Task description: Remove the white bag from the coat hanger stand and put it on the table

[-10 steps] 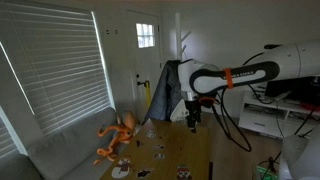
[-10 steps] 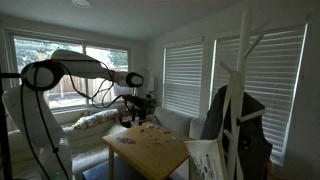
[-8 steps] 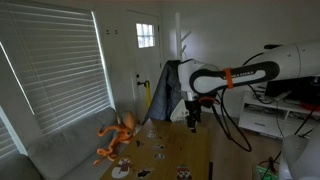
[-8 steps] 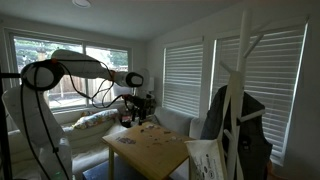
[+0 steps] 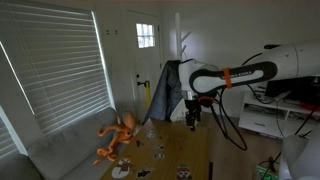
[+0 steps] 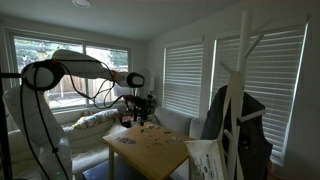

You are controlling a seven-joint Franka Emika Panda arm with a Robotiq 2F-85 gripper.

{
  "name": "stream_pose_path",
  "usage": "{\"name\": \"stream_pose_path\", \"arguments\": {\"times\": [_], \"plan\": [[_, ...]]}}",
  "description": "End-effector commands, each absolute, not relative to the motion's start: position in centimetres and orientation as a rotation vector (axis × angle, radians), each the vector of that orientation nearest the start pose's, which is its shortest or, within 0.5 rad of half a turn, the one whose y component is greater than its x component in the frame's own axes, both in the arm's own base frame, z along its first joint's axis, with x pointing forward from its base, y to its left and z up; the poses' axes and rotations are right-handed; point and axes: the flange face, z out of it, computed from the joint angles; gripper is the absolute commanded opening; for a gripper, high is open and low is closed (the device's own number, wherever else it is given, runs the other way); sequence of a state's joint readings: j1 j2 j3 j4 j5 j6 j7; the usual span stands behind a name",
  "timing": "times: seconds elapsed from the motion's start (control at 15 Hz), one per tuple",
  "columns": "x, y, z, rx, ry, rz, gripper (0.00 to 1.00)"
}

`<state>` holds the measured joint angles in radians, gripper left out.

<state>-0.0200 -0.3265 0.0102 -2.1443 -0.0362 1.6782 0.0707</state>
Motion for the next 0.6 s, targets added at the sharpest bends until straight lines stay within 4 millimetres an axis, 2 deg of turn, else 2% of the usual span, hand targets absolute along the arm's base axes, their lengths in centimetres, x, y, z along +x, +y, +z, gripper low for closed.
{"name": "stream_pose_path", "arguments": {"times": [0.0,0.2,0.53], "plan": [[46.4,-6.1,53.3,-3.212,0.322,0.074,1.00],[48.2,-12.2,55.0,-3.274,0.403,-0.145,1.00],[50.4,-19.6,58.2,-3.324,0.663,-0.486,1.00]]}}
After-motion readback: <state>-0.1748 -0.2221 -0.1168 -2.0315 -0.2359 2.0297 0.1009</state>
